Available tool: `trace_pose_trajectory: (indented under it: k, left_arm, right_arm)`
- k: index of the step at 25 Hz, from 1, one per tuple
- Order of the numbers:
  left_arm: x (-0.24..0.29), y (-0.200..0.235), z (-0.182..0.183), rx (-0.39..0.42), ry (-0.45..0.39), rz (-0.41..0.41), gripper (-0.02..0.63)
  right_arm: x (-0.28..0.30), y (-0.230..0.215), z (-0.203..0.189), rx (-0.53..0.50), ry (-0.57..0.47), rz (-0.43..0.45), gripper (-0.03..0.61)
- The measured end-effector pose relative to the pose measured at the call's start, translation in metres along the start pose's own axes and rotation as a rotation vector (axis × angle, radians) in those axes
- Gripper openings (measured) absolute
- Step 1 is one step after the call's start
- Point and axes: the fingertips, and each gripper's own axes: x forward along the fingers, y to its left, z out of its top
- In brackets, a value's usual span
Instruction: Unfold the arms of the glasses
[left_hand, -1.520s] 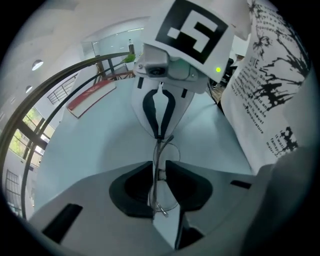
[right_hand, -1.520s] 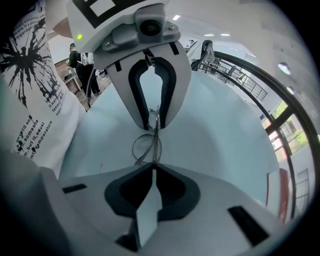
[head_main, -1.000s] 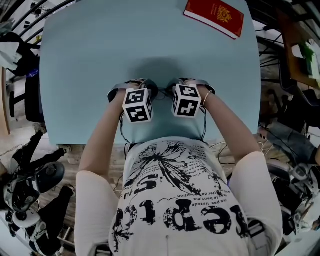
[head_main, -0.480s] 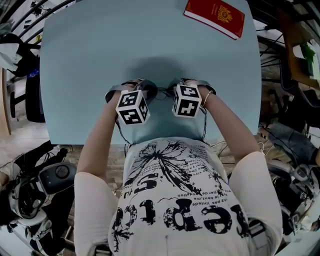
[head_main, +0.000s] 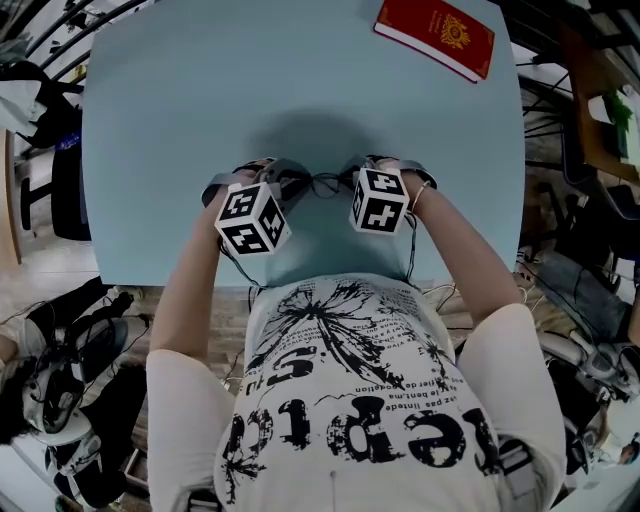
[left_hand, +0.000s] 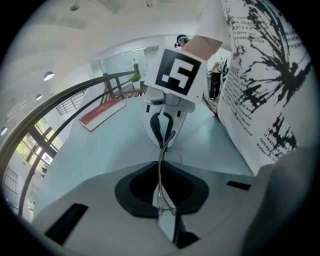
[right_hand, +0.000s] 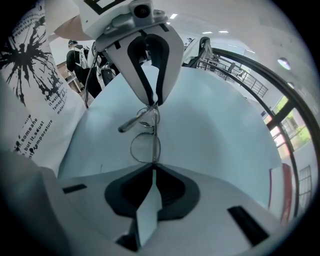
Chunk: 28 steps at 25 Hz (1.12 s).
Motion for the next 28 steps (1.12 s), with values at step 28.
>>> trace_pose_trajectory:
  k: [28]
  left_arm:
    - [-0.068,-0.002,-0.046,-0.100,-0.125,0.032,0.031]
  right_arm:
    - [-0.006,0.001,0.010,0.089,0.125,-0.111,0.062]
